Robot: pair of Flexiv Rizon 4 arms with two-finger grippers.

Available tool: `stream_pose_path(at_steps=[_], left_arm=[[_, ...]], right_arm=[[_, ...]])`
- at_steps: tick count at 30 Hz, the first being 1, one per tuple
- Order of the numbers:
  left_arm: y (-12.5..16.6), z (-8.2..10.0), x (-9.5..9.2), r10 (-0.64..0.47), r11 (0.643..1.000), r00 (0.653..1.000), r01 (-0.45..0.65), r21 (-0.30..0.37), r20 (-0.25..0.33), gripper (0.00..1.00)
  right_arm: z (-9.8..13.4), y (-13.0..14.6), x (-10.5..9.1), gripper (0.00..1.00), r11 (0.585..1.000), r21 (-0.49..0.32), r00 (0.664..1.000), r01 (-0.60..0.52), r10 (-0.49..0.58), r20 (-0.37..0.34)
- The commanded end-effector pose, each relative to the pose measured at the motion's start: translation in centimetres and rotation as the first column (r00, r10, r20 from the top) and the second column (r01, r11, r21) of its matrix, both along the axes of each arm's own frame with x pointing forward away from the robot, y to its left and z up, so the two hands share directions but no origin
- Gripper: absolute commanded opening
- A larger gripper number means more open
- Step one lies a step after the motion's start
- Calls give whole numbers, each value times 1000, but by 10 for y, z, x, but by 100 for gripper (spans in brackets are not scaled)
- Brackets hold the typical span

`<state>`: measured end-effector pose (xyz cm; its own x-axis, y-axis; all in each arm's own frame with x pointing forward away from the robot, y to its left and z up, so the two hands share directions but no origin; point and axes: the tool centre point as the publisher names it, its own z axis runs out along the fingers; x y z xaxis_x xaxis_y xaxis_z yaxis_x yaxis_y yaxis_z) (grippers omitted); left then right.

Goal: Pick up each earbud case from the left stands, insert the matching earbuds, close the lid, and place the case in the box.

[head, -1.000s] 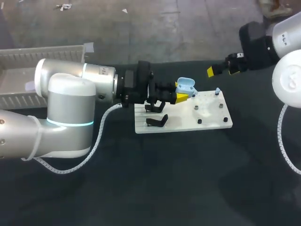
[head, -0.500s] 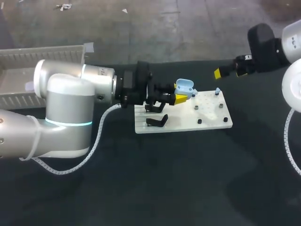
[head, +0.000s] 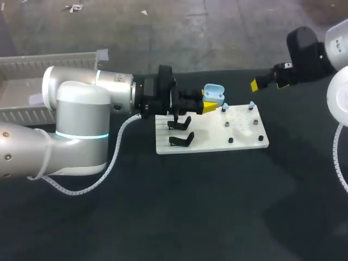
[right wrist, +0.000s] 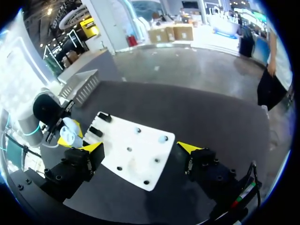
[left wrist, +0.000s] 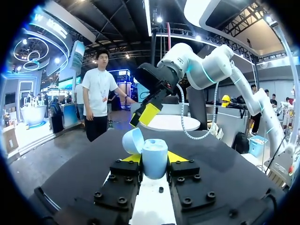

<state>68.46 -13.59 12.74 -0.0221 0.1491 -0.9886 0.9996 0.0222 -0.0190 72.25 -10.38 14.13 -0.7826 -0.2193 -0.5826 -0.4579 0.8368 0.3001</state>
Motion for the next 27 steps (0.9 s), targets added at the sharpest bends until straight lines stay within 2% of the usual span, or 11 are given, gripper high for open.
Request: stream_pose_path(at_steps=[1, 3, 4, 6, 9, 27], left_arm=[[7, -9, 16, -9, 998, 1000, 9, -58, -2, 0], [36, -21, 75, -9, 996, 1000, 8, -85, -9, 0], [48, -23, 93, -9, 996, 1000, 8, -85, -9, 0], [55, -22, 108, -8, 997, 1000, 7, -81, -10, 0], [50, -19, 113, -13, 998, 1000, 11, -69, -19, 0], [50, -19, 113, -13, 998, 1000, 11, -69, -19, 0]], right_arm=[[2, 1, -1, 100, 1000, -13, 1000, 10, -10, -1], [2, 0, -1, 100, 1000, -14, 1000, 13, -13, -1], [2, 0, -1, 100, 1000, -13, 1000, 15, -15, -1], [1, 0, -1, 100, 1000, -13, 1000, 16, -16, -2], [0, 0, -1, 100, 1000, -13, 1000, 15, -15, -4], [0, 0, 1, 100, 1000, -14, 1000, 12, -12, -5]])
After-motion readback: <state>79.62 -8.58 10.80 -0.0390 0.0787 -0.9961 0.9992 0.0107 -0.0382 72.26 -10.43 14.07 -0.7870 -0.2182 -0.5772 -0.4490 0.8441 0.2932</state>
